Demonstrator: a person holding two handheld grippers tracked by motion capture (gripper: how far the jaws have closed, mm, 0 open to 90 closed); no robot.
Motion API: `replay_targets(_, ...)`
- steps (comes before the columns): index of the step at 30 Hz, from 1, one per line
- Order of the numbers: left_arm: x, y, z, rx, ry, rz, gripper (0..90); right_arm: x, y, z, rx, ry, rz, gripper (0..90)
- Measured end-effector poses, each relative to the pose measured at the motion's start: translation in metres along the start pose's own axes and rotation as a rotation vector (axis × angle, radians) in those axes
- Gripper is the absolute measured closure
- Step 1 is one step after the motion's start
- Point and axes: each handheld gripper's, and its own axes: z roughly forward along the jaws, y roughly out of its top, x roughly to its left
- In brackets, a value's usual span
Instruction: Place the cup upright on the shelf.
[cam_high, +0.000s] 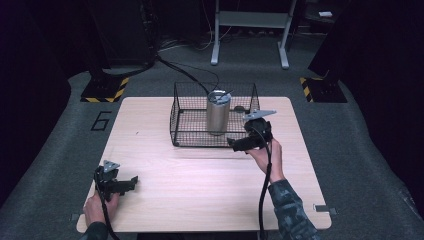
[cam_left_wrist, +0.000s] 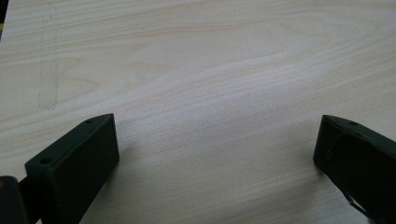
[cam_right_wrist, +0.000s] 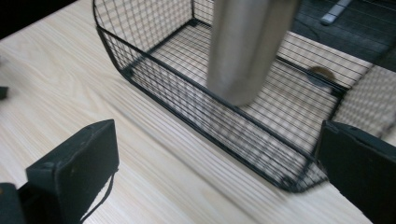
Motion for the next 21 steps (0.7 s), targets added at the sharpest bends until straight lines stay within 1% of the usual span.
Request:
replay_targets(2,0.000,0.000,0.000,-0.001,0.000,-0.005,0.1,-0.004,-0.012,-0.007,-0.003,-0.018,0.012,0.0)
replay_targets(4,0.000,0.000,0.000,0.000,0.000,-0.001,0.1,-0.010,-0.024,-0.013,-0.007,-0.037,0.025,0.0)
replay_targets(5,0.000,0.000,0.000,0.000,0.000,-0.001,0.1,-0.013,-0.030,-0.016,-0.002,-0.046,0.043,0.0)
replay_targets(6,0.000,0.000,0.000,0.000,0.001,0.000,0.1,-0.017,-0.037,-0.018,-0.003,-0.051,0.049,0.0)
replay_targets(9,0.001,0.000,0.000,0.001,0.003,0.008,0.1,-0.027,-0.058,-0.025,0.001,-0.078,0.088,0.0)
replay_targets(10,0.001,0.000,0.000,0.001,0.002,0.008,0.1,-0.030,-0.065,-0.027,0.001,-0.086,0.108,0.0)
replay_targets(12,0.000,0.000,0.000,0.001,0.004,0.008,0.1,-0.037,-0.078,-0.031,0.007,-0.106,0.129,0.0)
replay_targets(13,0.000,0.000,0.000,0.000,-0.001,-0.005,0.1,-0.040,-0.085,-0.033,0.009,-0.119,0.131,0.0)
replay_targets(14,0.000,0.000,0.001,-0.011,0.005,0.005,0.1,-0.043,-0.091,-0.035,0.008,-0.132,0.140,0.0)
replay_targets(15,0.000,0.000,0.000,0.000,-0.002,-0.004,0.1,-0.047,-0.098,-0.037,0.010,-0.133,0.152,0.0)
replay_targets(16,0.000,0.000,0.000,0.000,0.004,0.009,0.1,-0.050,-0.104,-0.038,0.006,-0.139,0.166,0.0)
replay_targets(17,0.000,0.000,0.000,-0.003,0.004,0.009,0.1,-0.053,-0.111,-0.038,0.002,-0.144,0.166,0.0)
replay_targets(18,0.001,0.000,0.000,0.000,0.004,0.010,0.1,-0.057,-0.119,-0.038,0.009,-0.153,0.179,0.0)
replay_targets(19,0.001,0.000,0.000,0.002,0.003,0.011,0.1,-0.060,-0.126,-0.038,0.015,-0.150,0.203,0.0)
replay_targets(21,0.000,0.000,0.000,0.001,0.002,0.008,0.1,-0.065,-0.139,-0.037,0.022,-0.164,0.219,0.0)
